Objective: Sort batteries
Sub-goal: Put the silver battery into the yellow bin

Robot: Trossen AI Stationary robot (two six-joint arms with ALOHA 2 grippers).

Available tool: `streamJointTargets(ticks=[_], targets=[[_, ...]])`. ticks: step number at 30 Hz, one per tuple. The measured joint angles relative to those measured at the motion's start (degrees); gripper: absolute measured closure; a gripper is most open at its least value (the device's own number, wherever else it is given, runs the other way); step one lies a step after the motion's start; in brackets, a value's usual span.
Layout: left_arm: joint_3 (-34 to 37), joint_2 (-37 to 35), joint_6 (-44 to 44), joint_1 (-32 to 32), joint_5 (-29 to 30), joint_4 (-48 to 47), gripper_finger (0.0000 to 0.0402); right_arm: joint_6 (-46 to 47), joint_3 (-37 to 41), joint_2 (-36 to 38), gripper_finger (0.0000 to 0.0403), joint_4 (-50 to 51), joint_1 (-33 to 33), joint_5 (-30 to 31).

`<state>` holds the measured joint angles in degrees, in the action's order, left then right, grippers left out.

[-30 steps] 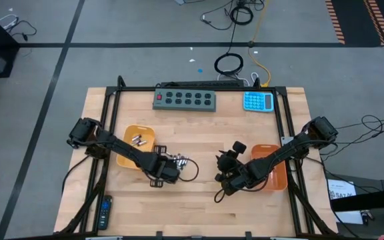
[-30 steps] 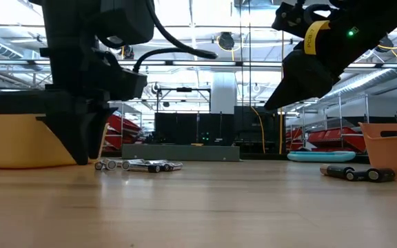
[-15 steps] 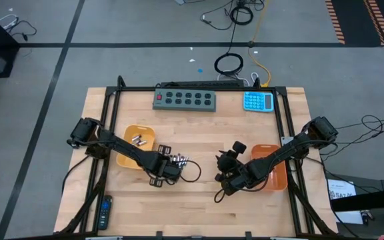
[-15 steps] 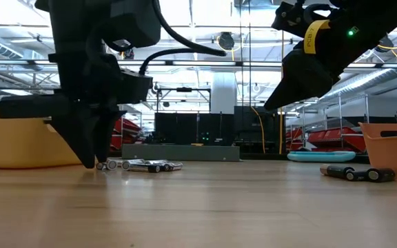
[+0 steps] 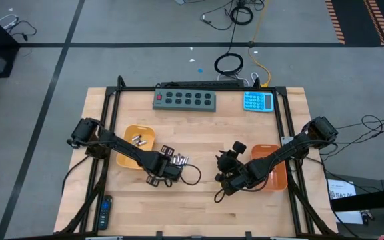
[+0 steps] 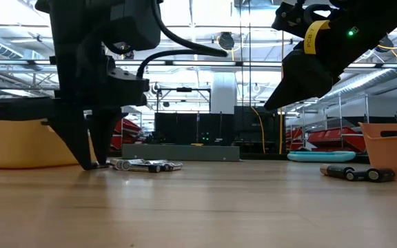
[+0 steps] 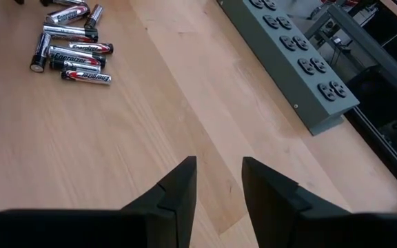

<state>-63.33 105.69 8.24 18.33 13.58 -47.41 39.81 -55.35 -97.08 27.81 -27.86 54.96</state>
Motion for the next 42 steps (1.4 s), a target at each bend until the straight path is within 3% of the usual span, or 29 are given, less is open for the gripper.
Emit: streamJointTargets(ticks=[5,11,15,19,21,33,42], targets=[[-0.66,0.00,-0.54,0.00,-0.04,-3.86,0.0286,-0.01,0.00,0.00,0.0296,0.02,0.00,0.00],[-3.50,0.00,-11.93,-0.25,-2.91,-8.94,0.0286,0.00,0.00,0.00,0.0296,0.02,0.00,0.02],[-4.28,0.00,-23.35,-0.95,-3.70,-9.54,0.0286,-0.01,0.00,0.00,0.0296,-0.02,0.00,0.00],[-3.60,0.00,-40.22,-3.99,-4.37,-9.71,0.0286,0.00,0.00,0.00,0.0296,-0.27,0.00,0.00],[-3.03,0.00,-43.32,-5.29,-4.27,-9.73,0.0286,0.00,-0.02,0.00,0.0296,-0.53,0.02,-0.51],[-2.71,0.05,-44.97,-10.70,-6.08,-8.65,0.0286,-0.24,0.00,0.00,0.0296,-0.63,0.00,-1.14],[-3.10,5.86,-42.21,-11.69,-9.22,-8.90,0.0286,-0.24,-0.01,0.00,0.0296,-0.57,0.00,-1.25]])
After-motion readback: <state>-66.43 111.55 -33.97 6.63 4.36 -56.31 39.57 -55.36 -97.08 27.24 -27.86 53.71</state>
